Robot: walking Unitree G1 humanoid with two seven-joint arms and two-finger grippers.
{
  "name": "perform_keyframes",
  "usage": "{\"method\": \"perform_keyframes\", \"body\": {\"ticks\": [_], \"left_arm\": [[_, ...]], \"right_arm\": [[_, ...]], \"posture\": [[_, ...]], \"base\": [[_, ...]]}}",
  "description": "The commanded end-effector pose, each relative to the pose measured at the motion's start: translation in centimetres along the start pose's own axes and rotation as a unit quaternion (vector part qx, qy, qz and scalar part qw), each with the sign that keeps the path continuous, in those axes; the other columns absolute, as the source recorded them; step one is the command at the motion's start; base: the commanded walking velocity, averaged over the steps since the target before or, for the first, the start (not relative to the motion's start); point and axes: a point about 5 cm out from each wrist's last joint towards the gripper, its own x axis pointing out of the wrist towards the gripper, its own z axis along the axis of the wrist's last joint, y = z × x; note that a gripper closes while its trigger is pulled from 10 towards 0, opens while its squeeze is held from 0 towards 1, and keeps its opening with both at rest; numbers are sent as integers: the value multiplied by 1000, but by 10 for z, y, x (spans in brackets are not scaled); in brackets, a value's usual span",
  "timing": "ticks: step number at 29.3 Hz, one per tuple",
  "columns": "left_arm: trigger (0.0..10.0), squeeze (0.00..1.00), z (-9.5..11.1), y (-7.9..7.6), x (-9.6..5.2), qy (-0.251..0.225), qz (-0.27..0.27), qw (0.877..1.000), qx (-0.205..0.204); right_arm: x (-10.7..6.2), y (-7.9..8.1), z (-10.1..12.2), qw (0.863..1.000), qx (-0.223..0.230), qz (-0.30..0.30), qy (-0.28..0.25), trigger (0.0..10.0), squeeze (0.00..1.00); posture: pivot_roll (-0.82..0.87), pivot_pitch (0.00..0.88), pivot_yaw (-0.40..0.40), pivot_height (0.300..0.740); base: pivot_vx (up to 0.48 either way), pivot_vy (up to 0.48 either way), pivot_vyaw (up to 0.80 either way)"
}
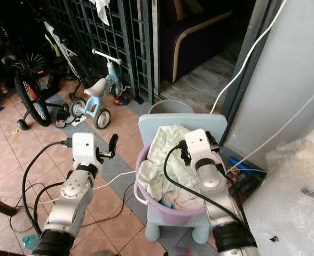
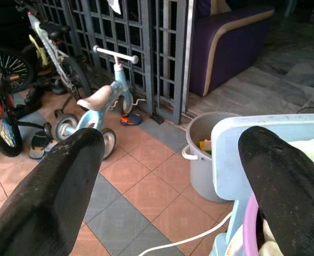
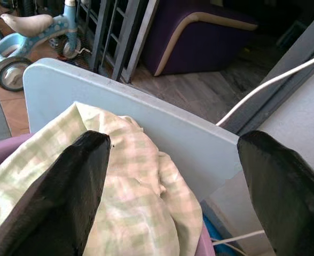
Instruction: Clothes washing
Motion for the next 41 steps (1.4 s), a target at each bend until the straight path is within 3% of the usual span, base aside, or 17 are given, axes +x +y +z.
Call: {"method": "perform_keyframes", "body": {"ticks": [1,6,8,13,18,20,21,22,28,31,41], "left_arm": [[10000,0,0,8,-2,7,16,1000,-6],[10000,0,-1,12,-4,16,26,1000,-3],[10000,0,-1,12,-4,16,26,1000,-3],[10000,0,-7,16,-19,31,37,999,5],[10000,0,-10,22,-27,42,50,998,8],[10000,0,-9,24,-33,47,53,997,9],[10000,0,-9,24,-33,47,53,997,9],[10000,0,-9,24,-37,51,54,997,10],[10000,0,-7,26,-56,66,49,996,25],[10000,0,-4,32,-76,73,26,995,69],[10000,0,2,39,-89,93,14,990,104]], "right_arm": [[2,11,-5,999,-6,26,30,10000,0],[-1,24,-26,992,-6,74,106,10000,0],[-1,24,-26,992,-6,74,106,10000,0],[-3,19,-47,984,-15,62,165,10000,0],[-6,11,-62,976,1,33,213,10000,0],[-11,15,-68,967,42,45,247,9412,0],[-11,15,-68,967,42,45,247,9412,0],[-14,21,-69,962,59,63,258,0,0],[-16,44,-69,951,68,124,277,0,0],[-5,62,-60,950,73,145,266,0,0],[12,61,-48,962,59,106,244,0,0]], "posture": [[-4,0,29,740],[8,1,19,740],[8,1,19,740],[44,49,-3,740],[62,77,-16,740],[71,117,-24,740],[71,117,-24,740],[78,147,-27,740],[105,213,-24,740],[150,249,-18,740],[174,282,5,740]], "base": [[0,0,0],[0,0,0],[0,0,0],[0,0,0],[0,0,0],[0,0,0],[0,0,0],[0,0,0],[0,0,0],[0,0,0],[0,0,0]]}}
